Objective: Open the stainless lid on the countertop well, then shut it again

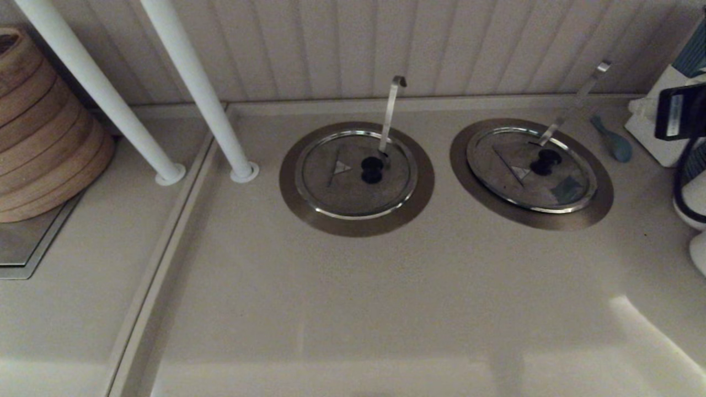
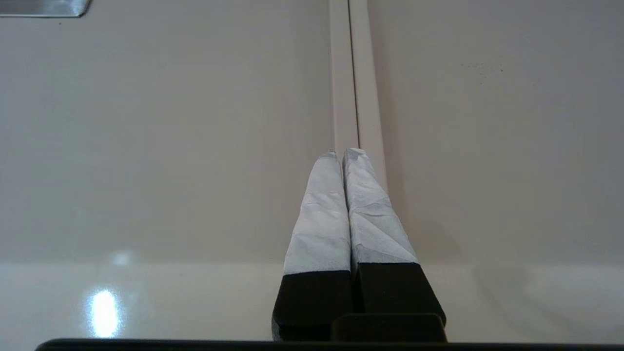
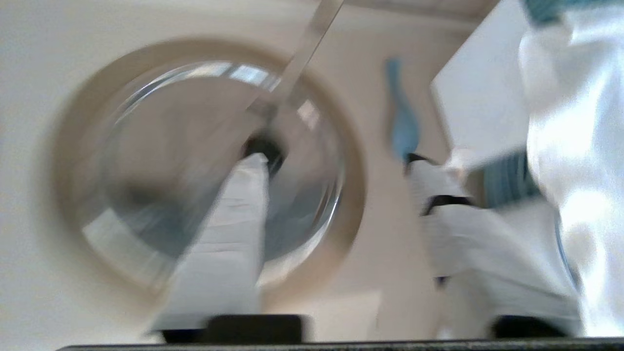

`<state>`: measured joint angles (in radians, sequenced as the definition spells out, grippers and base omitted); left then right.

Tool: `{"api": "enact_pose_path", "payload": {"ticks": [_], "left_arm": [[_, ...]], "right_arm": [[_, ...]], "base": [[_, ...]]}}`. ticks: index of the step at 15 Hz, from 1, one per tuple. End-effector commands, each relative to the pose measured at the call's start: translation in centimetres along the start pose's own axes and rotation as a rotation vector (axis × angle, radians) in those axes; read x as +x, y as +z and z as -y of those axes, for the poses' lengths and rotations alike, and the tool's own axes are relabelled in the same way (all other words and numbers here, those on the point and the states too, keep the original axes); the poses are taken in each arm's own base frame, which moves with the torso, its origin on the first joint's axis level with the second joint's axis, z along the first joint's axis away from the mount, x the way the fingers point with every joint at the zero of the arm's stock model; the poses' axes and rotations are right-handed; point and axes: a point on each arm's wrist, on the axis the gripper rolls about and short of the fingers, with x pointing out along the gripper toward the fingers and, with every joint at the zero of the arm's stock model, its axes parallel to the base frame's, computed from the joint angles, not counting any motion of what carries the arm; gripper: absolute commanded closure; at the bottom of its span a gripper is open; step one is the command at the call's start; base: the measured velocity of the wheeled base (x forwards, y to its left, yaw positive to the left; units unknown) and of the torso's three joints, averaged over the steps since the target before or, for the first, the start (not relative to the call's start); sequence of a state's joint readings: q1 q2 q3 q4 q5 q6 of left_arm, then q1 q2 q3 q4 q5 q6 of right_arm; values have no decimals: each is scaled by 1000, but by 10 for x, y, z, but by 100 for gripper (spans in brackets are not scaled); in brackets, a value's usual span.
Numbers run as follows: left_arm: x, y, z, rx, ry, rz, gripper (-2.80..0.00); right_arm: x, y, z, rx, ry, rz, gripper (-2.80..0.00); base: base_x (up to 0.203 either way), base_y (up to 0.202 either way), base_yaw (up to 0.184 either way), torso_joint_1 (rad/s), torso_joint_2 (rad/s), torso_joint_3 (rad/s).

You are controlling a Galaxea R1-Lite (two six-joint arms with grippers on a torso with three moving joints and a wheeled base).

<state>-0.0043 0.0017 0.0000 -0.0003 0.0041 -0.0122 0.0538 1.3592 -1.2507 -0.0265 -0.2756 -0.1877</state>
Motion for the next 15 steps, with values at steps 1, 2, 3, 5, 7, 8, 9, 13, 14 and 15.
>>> {"api": "enact_pose_path", "payload": {"ticks": [1, 2, 3, 5, 7, 8, 9, 13, 14, 15], "left_arm": [[0, 0, 0, 0, 0, 1, 0], [0, 0, 0, 0, 0, 0, 0], [0, 0, 0, 0, 0, 0, 0], [0, 0, 0, 0, 0, 0, 0], [0, 0, 0, 1, 0, 0, 0], [0, 0, 0, 0, 0, 1, 0], [0, 0, 0, 0, 0, 0, 0], [0, 0, 0, 0, 0, 1, 0], [0, 0, 0, 0, 0, 1, 0], [0, 0, 0, 0, 0, 0, 0]], "right_arm": [[-87, 1, 24, 50, 48, 20, 0], [-115, -7, 30, 69, 76, 9, 0], [-141, -18, 35, 91, 97, 0, 0], [-188, -45, 43, 153, 123, -14, 0], [-217, -71, 46, 215, 142, -79, 0], [-228, -83, 47, 232, 149, -100, 0], [-239, -95, 47, 253, 156, -104, 0], [-280, -139, 46, 289, 108, -32, 0], [-291, -142, 44, 276, 58, -10, 0], [-299, -138, 46, 272, 39, 9, 0]], "base": [[0, 0, 0, 0, 0, 0], [0, 0, 0, 0, 0, 0], [0, 0, 0, 0, 0, 0], [0, 0, 0, 0, 0, 0], [0, 0, 0, 0, 0, 0], [0, 0, 0, 0, 0, 0], [0, 0, 0, 0, 0, 0], [0, 0, 0, 0, 0, 0], [0, 0, 0, 0, 0, 0], [0, 0, 0, 0, 0, 0]]}}
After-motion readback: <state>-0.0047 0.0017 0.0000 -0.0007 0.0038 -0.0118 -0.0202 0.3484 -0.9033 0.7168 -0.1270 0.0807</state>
